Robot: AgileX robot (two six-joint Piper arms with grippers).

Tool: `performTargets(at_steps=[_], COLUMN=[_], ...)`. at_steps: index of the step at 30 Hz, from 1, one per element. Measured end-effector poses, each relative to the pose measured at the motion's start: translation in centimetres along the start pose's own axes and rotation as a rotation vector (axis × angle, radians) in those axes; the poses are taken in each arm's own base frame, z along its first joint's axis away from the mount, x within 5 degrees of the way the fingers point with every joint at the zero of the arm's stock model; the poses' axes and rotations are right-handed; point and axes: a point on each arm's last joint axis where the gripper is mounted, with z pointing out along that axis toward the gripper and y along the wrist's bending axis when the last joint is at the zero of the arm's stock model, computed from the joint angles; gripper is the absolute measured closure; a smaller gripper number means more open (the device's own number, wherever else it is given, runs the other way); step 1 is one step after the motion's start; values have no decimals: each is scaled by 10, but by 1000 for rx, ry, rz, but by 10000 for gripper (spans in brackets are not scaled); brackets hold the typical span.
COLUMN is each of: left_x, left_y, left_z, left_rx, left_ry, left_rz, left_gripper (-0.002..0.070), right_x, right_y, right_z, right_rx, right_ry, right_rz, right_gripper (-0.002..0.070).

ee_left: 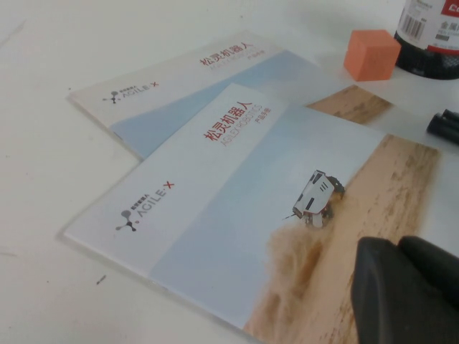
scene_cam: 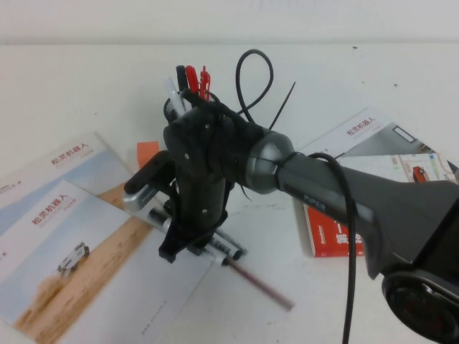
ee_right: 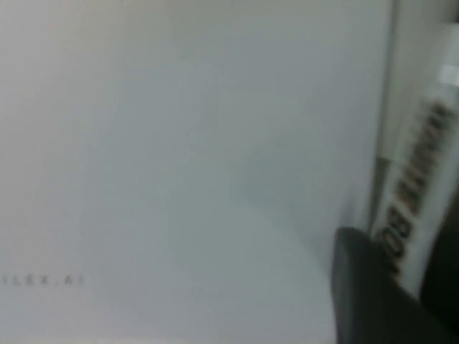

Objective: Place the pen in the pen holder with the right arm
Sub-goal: Pick up the pen on the table, then place the pen onto the pen holder

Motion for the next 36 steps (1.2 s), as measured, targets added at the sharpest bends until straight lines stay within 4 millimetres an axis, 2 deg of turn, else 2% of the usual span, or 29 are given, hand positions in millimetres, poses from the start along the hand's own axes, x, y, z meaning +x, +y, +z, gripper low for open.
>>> performTargets(at_steps=[2, 6, 10, 14, 19, 23, 28, 32, 33, 36], left_x=[0, 0, 0, 0, 0, 0, 0, 0, 0, 0], left_y=[0, 0, 0, 0, 0, 0, 0, 0, 0, 0], left_z=[0, 0, 0, 0, 0, 0, 0, 0, 0, 0], left_rx=[0, 0, 0, 0, 0, 0, 0, 0, 0, 0], left_ry=[0, 0, 0, 0, 0, 0, 0, 0, 0, 0], left_rz=[0, 0, 0, 0, 0, 0, 0, 0, 0, 0], left_gripper=[676, 676, 676, 676, 676, 676, 676, 676, 676, 676], right_x=[-2, -8, -6, -5, -8, -8, -4, 1, 1, 0], right_y=[-2, -5, -9, -6, -5, -9, -20, -42, -48, -62], right_z=[-4, -28, -74, -119, -156, -156, -136, -127, -128, -133], right_rx=[18, 11, -36, -194, -195, -110, 18, 35, 19, 1], right_ry=[-13, -81, -195, -371, -663, -869, -1057, -1261, -1330, -1562], right_rz=[23, 70, 114, 115, 104, 164, 276, 390, 390, 212], right_gripper=[566, 561, 562, 562, 562, 562, 562, 562, 562, 562])
